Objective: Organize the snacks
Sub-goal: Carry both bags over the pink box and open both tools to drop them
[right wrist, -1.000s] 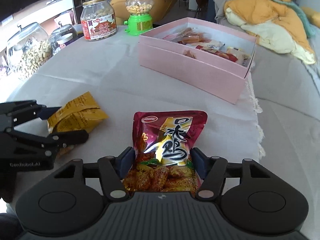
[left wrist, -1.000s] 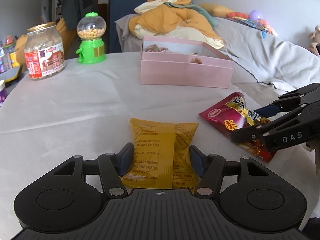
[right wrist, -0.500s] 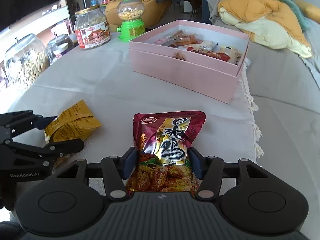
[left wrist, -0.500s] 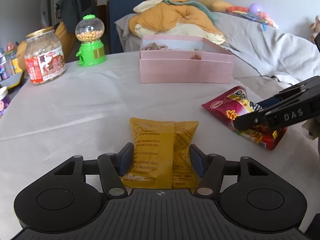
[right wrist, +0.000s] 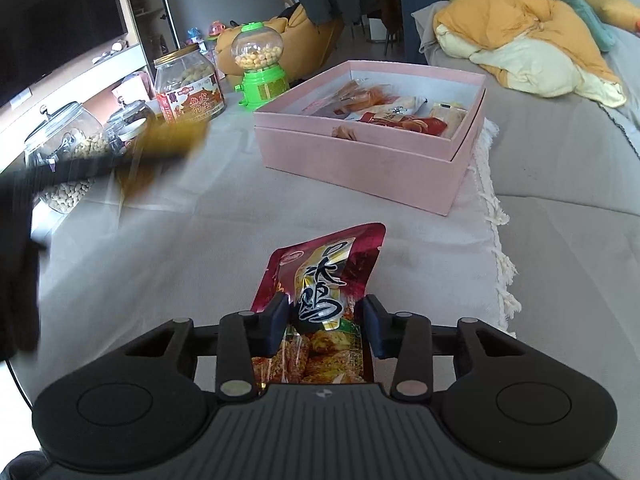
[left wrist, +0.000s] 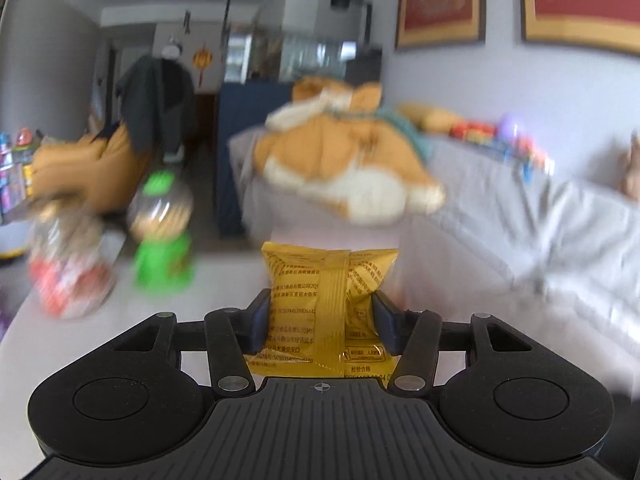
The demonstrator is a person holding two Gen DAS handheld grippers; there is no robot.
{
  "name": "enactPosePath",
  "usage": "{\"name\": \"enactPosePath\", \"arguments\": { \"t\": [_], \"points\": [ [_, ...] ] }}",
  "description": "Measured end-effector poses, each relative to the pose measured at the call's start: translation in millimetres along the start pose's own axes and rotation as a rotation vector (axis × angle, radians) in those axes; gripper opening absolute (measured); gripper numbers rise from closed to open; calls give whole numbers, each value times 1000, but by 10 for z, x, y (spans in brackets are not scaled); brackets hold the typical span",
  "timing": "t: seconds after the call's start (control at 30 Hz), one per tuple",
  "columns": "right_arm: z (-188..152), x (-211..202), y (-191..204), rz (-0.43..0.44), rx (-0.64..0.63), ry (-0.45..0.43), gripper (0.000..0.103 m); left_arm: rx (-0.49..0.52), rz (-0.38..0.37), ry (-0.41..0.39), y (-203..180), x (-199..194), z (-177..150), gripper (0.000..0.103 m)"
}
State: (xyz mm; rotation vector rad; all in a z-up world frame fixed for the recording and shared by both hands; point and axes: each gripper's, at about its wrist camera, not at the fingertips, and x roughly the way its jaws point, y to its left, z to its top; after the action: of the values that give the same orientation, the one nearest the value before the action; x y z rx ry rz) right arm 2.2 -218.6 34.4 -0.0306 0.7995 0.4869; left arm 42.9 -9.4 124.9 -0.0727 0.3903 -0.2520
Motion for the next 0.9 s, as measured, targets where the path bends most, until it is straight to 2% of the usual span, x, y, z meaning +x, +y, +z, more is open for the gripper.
{"name": "enactPosePath", "arguments": {
  "t": [0.07,0.1,0.13,0.17,0.2,0.3,0.4,0.53,0.63,0.7,0.77,0.9],
  "points": [
    [-23,12,12,-30,-8,3,56,-73,-70,8,-7,433,291,61],
    [-33,26,10,-31,-5,11,61,-91,-90,53,-9,675,366,61],
    [-40,49,4,-25,7,25,72,-116,-87,111,-4,892,404,61],
    [-50,72,-6,-19,24,38,78,-155,-68,160,24,1077,420,56],
    [-69,94,-10,-17,44,51,78,-190,-47,174,49,1165,407,54],
    [-140,77,66,-41,42,35,83,-215,-16,143,86,1071,285,54],
    [-167,116,158,-69,18,29,89,-171,40,206,60,783,41,54],
    [-137,152,149,-67,28,21,90,-185,-50,345,145,384,-373,50],
    [-117,185,148,-70,7,25,90,-246,-92,458,211,261,-671,40],
    [-102,199,166,-74,-14,40,90,-302,-133,510,213,224,-844,39],
    [-118,181,157,-62,-27,47,90,-339,-175,540,171,232,-952,39],
    [-195,96,161,-21,-34,45,90,-355,-210,533,52,313,-994,39]
  ]
}}
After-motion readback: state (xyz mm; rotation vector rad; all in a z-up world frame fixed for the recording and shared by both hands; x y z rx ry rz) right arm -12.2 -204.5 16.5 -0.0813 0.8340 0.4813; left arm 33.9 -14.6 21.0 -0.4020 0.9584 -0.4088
